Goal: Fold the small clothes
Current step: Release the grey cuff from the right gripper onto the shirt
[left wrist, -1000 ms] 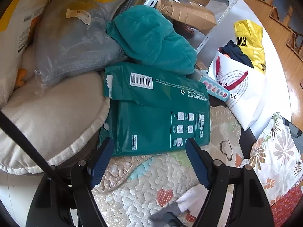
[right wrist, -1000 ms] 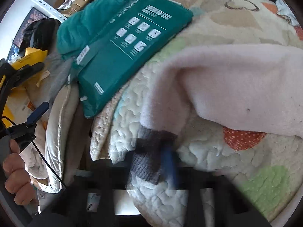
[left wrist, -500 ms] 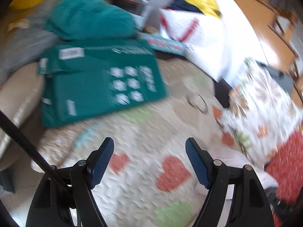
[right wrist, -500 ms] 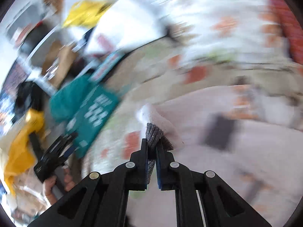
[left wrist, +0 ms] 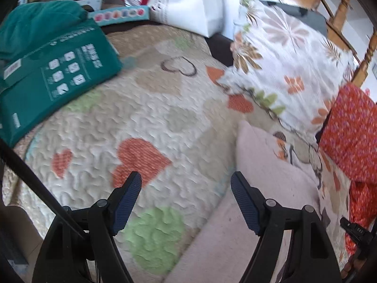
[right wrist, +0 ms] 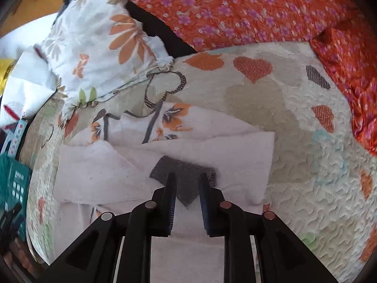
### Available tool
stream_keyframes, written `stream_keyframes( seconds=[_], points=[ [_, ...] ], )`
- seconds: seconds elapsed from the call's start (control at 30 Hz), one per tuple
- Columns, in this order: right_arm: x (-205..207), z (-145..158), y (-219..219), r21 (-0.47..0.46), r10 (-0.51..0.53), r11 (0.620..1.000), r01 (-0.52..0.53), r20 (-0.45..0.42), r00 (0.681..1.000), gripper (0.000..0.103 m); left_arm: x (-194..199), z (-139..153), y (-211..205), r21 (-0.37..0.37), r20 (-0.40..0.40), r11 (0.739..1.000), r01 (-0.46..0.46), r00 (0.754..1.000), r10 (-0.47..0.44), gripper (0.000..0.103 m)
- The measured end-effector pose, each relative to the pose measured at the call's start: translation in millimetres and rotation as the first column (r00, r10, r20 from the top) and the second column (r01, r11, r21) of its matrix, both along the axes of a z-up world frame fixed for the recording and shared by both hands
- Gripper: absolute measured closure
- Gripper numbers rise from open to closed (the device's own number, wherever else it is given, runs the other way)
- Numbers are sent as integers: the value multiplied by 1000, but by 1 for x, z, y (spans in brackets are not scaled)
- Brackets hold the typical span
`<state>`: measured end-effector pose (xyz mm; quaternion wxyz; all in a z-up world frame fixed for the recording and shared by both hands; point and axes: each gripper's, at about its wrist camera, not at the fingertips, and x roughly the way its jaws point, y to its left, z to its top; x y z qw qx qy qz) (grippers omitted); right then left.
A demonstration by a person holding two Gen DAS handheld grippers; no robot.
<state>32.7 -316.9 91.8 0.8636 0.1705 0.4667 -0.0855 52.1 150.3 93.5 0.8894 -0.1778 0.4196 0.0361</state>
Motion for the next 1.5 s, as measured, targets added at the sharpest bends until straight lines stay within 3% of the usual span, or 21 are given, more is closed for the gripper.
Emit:
stream_keyframes(
  seconds=[0.07,0.13,0.3,0.37,0.47,0.57,0.63,0.73,0.8,0.87,1.03,1.17,1.3,1.37,1.4,1.5],
  points=[
    [0,4,10,-59,56,997,-55,12,998,78,3,-3,-6,-2,-11,1000,13,1000,-13,26],
    [3,3,25,-93,111,990,-109,18,994,59,4,-6,-11,-8,-22,1000,27,999,-27,26],
    [15,-18,73,-206,251,945,-252,-35,967,57,7,-11,-26,25,-35,998,59,998,-58,26],
    [28,-32,85,-271,276,919,-287,-76,958,57,8,-12,-30,37,-40,997,72,997,-70,26],
    [51,-53,86,-288,276,908,-303,-133,952,53,11,-14,-35,48,-49,995,87,995,-85,26],
    [74,-59,67,-295,204,925,-238,-140,969,52,15,-15,-42,59,-54,992,116,992,-113,26],
    [93,-52,37,-308,68,946,-103,-124,990,46,18,-13,-47,83,-48,988,129,991,-126,26],
    [105,-40,-10,-372,-166,921,115,-109,980,45,20,-10,-49,90,-44,987,132,991,-128,26],
    [97,-29,-32,-332,-214,926,179,-70,974,45,22,-11,-49,72,-49,988,134,990,-131,26],
    [79,-21,-47,-224,-200,956,188,-30,979,45,23,-12,-49,54,-58,989,138,989,-135,26],
    [33,-16,-53,-28,-102,994,103,20,995,45,21,-17,-55,30,-76,987,155,985,-152,26],
    [17,-29,-46,42,-43,998,42,28,999,45,18,-21,-63,54,-84,984,168,983,-163,26],
    [22,-50,-36,70,-35,997,35,2,999,54,17,-26,-68,81,-100,979,186,979,-178,26],
    [28,-61,-36,101,-47,994,48,-13,999,72,18,-27,-68,88,-104,978,189,978,-180,26],
    [30,-66,-34,121,-44,992,47,-23,999,90,18,-28,-67,93,-105,978,184,979,-175,26],
    [27,-60,-29,125,-45,991,46,-8,999,97,21,-28,-62,72,-109,983,169,981,-161,26]
  ],
)
